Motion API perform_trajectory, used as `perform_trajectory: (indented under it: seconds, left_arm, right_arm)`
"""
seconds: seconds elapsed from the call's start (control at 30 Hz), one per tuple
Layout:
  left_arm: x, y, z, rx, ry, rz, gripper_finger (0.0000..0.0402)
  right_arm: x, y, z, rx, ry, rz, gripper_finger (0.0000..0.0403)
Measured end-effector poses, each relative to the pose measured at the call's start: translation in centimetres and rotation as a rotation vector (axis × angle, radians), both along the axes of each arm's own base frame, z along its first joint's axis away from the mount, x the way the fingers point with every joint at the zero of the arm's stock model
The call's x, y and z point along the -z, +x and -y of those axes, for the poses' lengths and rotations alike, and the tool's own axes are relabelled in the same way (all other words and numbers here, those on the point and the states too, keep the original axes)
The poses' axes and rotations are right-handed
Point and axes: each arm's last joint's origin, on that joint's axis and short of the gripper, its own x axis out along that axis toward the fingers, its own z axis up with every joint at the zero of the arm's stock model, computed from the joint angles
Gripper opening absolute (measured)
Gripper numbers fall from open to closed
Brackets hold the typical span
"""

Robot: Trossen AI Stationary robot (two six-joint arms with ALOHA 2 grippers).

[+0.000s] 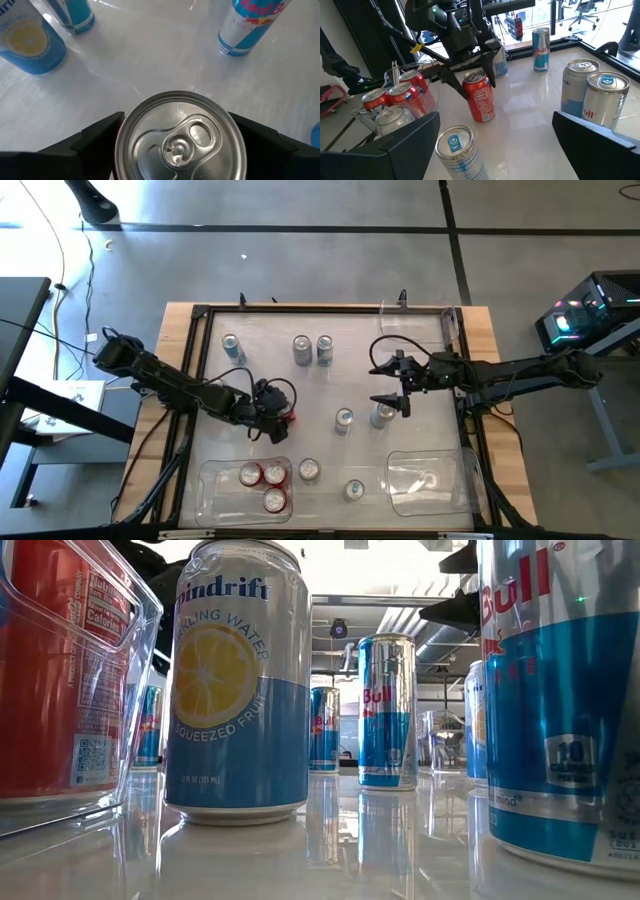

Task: Sort soda cans
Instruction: Put the orange soda can into the bottom left transparent bin

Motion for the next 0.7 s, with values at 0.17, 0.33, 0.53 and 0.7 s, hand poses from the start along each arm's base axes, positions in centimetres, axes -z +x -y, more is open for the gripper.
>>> perform_trajectory:
  seconds: [0.17, 0.33, 0.53, 0.7]
  left_arm:
    - [-0.8, -0.1, 0.0, -0.039, -0.035, -0.02, 0.0288]
    - [-4.6, 0.7, 0.7, -0.01, -0.006, -0.041, 0.0288]
    - [-12.8, 1.1, 2.3, 0.07, 0.011, 0.016, 0.0288]
    - [-18.8, -0.1, 5.7, 0.19, -0.137, 0.171, 0.0288]
  right_arm:
    - [0.0, 0.0, 0.0, -0.001, -0.003, 0.0, 0.0383]
    - [0.0, 0.0, 0.0, -0.001, -0.008, 0.0, 0.0383]
    - [0.0, 0.0, 0.0, -0.004, -0.022, 0.0, 0.0383]
    - [0.0, 0.0, 0.0, -0.005, -0.027, 0.0, 0.0383]
